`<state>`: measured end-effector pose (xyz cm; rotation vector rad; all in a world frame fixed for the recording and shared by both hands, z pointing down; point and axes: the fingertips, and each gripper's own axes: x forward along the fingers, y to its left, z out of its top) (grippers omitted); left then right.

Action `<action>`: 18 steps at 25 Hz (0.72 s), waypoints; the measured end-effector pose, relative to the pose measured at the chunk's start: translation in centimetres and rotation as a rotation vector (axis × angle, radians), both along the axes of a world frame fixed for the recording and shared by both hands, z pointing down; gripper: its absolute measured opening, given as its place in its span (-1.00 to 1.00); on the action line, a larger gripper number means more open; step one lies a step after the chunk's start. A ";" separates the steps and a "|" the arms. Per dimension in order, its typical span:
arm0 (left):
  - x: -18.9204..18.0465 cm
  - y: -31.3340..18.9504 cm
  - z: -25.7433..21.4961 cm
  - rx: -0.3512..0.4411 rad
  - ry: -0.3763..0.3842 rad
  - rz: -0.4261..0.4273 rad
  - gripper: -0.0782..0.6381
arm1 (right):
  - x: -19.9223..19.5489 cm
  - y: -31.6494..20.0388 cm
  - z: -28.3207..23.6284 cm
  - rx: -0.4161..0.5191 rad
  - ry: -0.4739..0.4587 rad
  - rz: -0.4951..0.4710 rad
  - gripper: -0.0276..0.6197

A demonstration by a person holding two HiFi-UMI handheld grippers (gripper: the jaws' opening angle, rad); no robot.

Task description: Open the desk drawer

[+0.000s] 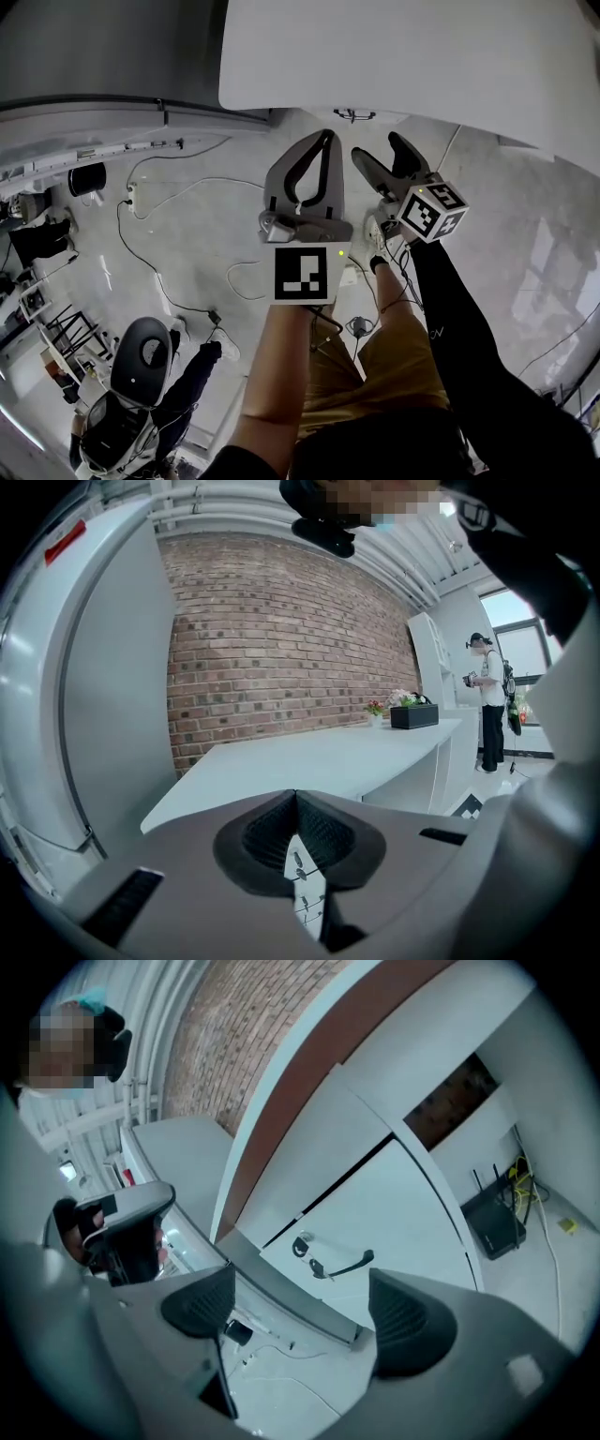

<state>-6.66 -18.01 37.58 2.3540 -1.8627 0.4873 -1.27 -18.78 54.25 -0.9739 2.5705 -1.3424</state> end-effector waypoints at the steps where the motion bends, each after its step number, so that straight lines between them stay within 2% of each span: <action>1: -0.5 0.0 0.2 -0.002 0.022 -0.009 -0.76 | -0.4 -0.3 0.1 -0.020 -0.023 0.021 0.48; 3: -3.5 -0.2 0.8 -0.010 0.041 -0.008 -0.76 | -3.2 -1.2 0.6 -0.056 -0.054 0.062 0.48; 5: -7.9 -0.6 1.7 -0.030 0.068 -0.012 -0.76 | -6.8 -2.3 1.7 -0.092 -0.056 0.123 0.48; 7: -9.0 -1.1 2.5 -0.043 0.083 -0.009 -0.76 | -7.1 -3.5 3.0 -0.122 -0.045 0.190 0.48; 9: -5.3 -1.0 2.7 -0.043 0.087 0.000 -0.76 | -3.4 -3.9 3.4 -0.157 -0.091 0.234 0.48; 13: 3.6 1.2 2.6 -0.039 0.105 0.026 -0.76 | 4.7 -2.5 2.6 -0.213 -0.244 0.290 0.48; 18: 10.7 1.4 3.1 -0.015 0.114 0.078 -0.76 | 12.5 -1.8 4.0 -0.283 -0.367 0.405 0.48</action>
